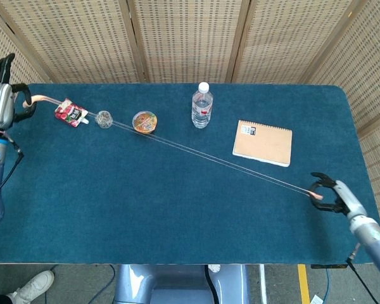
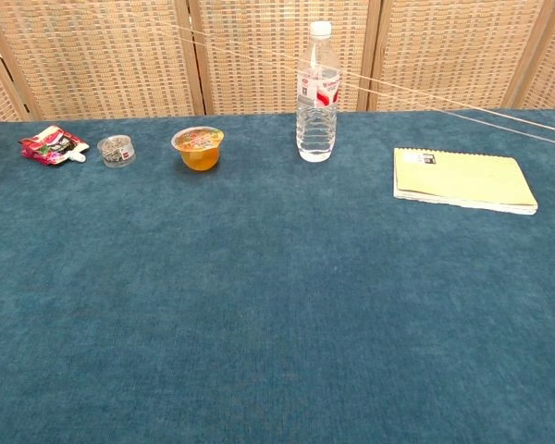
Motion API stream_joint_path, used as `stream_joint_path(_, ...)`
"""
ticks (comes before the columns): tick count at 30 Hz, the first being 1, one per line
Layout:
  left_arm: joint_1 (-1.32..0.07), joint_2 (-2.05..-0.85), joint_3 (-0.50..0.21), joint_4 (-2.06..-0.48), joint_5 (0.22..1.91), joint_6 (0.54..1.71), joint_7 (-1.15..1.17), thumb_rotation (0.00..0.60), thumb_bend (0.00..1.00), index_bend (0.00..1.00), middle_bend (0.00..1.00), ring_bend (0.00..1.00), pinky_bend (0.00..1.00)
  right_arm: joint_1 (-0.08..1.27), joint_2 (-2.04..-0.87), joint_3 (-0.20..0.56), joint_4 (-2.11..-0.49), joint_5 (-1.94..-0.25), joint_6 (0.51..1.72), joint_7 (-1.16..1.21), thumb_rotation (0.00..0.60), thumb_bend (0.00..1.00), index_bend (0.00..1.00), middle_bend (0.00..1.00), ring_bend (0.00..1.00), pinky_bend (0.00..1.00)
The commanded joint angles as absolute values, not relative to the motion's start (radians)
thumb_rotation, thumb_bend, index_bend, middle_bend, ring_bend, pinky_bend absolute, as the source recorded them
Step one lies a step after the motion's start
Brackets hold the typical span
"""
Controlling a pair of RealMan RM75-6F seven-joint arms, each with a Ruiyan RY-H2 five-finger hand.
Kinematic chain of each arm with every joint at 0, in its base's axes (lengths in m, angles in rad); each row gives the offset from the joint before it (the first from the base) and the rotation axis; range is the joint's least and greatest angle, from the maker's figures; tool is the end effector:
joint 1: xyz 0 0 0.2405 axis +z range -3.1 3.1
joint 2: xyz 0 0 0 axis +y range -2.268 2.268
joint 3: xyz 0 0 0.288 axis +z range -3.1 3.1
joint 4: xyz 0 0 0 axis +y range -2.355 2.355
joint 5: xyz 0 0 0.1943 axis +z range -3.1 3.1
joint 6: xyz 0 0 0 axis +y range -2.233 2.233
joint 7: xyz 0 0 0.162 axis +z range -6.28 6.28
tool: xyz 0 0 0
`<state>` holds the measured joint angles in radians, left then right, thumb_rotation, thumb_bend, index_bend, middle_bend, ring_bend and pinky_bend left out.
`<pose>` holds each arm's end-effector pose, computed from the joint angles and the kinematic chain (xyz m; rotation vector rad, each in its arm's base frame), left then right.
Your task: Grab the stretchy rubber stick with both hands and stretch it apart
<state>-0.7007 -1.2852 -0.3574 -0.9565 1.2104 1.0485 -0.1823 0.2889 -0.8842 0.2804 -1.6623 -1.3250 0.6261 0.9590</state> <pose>-0.2633 0.4729 0.2454 -1.2789 -0.6558 -1.0697 -0.3326 -0.2854 0.1960 1.0142 -1.9577 1.0291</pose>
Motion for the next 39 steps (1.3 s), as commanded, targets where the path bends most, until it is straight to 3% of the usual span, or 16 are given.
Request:
stream_joint_path(1,-0.756,-1.327,-0.405,-0.893,1.149,0.985,-0.203,0.600,0.80,0.73,0.00,0.00,0.00,0.178,-0.823,0.193,-1.521,-1.528,0.721,1.240,0.600,0.63,0.68,0.19,0.00,0.00)
stream_joint_path(12,-0.838,-1.365,-0.448,-0.765,1.064,0.879,-0.174,0.600,0.80,0.73,0.00,0.00,0.00,0.128,-0.807,-0.006,-1.292,-1.737,0.945,1.603,0.600,0.63,0.68,0.19,0.00,0.00)
stream_joint_path(39,-0.858,-1.387,-0.460,-0.650,1.004,0.809,-0.193,0.600,0.80,0.73,0.00,0.00,0.00,0.076,-0.855,-0.220,-1.052,-1.748,1.166,1.817,0.600,0.63,0.69,0.20,0.00,0.00)
